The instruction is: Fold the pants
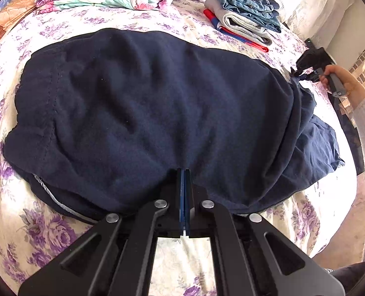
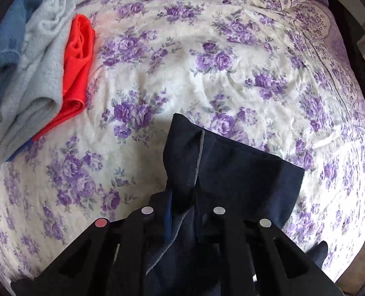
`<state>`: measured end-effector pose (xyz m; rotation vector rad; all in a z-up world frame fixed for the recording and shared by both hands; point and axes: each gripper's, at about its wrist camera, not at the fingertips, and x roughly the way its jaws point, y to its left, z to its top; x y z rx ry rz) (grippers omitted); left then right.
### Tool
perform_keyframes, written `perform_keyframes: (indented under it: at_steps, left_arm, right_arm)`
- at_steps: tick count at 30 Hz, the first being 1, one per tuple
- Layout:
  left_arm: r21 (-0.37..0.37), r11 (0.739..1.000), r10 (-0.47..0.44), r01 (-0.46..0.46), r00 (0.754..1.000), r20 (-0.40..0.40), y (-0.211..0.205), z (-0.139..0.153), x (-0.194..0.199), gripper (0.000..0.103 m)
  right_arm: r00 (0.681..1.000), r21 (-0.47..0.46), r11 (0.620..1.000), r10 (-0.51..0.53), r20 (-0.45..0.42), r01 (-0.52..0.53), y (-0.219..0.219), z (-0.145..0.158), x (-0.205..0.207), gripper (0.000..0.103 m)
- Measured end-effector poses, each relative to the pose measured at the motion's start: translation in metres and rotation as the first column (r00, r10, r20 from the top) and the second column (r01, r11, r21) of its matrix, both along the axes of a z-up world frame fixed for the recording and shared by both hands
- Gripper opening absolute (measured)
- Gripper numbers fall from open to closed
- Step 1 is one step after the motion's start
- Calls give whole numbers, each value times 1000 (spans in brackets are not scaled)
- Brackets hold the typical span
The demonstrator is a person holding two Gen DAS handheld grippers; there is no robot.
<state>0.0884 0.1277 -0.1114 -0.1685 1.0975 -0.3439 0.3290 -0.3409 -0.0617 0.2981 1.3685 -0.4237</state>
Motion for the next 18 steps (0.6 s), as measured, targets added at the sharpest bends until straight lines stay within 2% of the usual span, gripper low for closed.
perform_keyframes:
  at_steps: [5,8,11,12,14,18]
  left_arm:
    - [15,1000,-27,27,1000,-17,-2,2,4,1]
    - [54,996,-75,76,997,-17,-7,5,8,1]
    - [79,987,-141,142,990,-20,-9,6,11,1]
    - [76,984,-162,164,986,-28,-8,5,14,1]
    - [53,979,-195,197,979,-53,-5,5,20,1]
    - [56,964,-254,259,964,-82,-7,4,28,1]
  right_arm:
    - [978,112,993,1,208,-25,-21,69,-66,15]
    - [938,137,989,1,346,-51,-50,115,-119,15]
    - [900,146,988,-22,436,-46,-79,132,-189,15]
    - [892,156,987,-37,451,-38,-86,127,-214,15]
    - [888,176,984,-88,451,8,-105,98,-256,15]
    - [904,296,948,-223,364,114,-136,1,-312,15]
